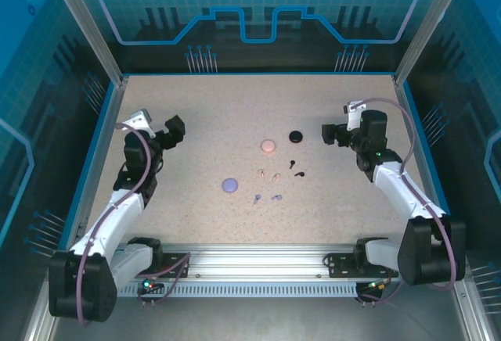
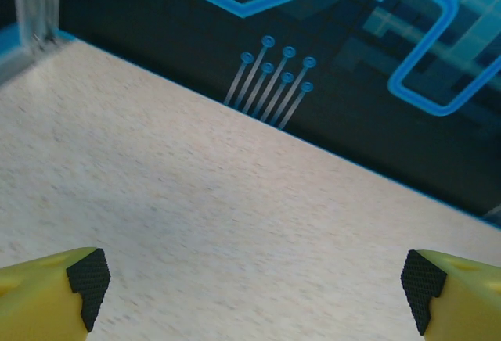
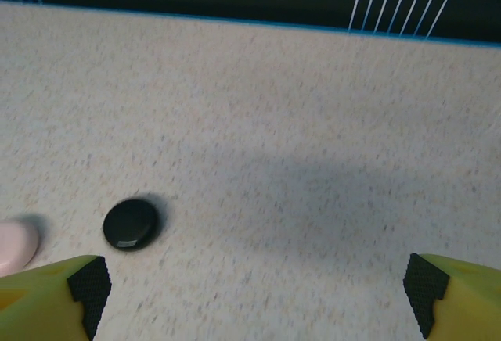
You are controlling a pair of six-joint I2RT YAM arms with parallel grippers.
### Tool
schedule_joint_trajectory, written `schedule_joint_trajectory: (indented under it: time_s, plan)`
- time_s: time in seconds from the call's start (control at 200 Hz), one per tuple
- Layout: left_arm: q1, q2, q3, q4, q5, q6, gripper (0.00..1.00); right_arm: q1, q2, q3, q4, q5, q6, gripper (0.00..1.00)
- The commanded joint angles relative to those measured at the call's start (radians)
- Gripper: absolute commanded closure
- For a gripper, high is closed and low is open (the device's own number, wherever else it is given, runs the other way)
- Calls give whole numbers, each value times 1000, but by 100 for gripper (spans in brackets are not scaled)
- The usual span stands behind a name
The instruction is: Insert the wireless bluetooth earbuds into the charging case
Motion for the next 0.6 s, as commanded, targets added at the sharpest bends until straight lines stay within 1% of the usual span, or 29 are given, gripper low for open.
schedule_joint_trajectory:
  time_s: [0.0,0.11,0.18,0.265,0.435,0.595]
  plan:
    - [4,-45,51,-275,153,-166,1,-6,-2,105,-346,-51,13,0]
    - [4,-58,73,-364,262,-203,1,15,26,186,-473,-62,-26,0]
    - [4,-54,81,-412,312,-226,1,37,55,230,-525,-61,-53,0]
    - [4,-49,75,-424,356,-251,1,69,115,306,-605,-50,-67,0]
    - [4,-31,80,-410,368,-266,1,154,256,429,-676,13,-110,0]
    - [2,-25,89,-422,375,-268,1,203,421,552,-714,-6,-185,0]
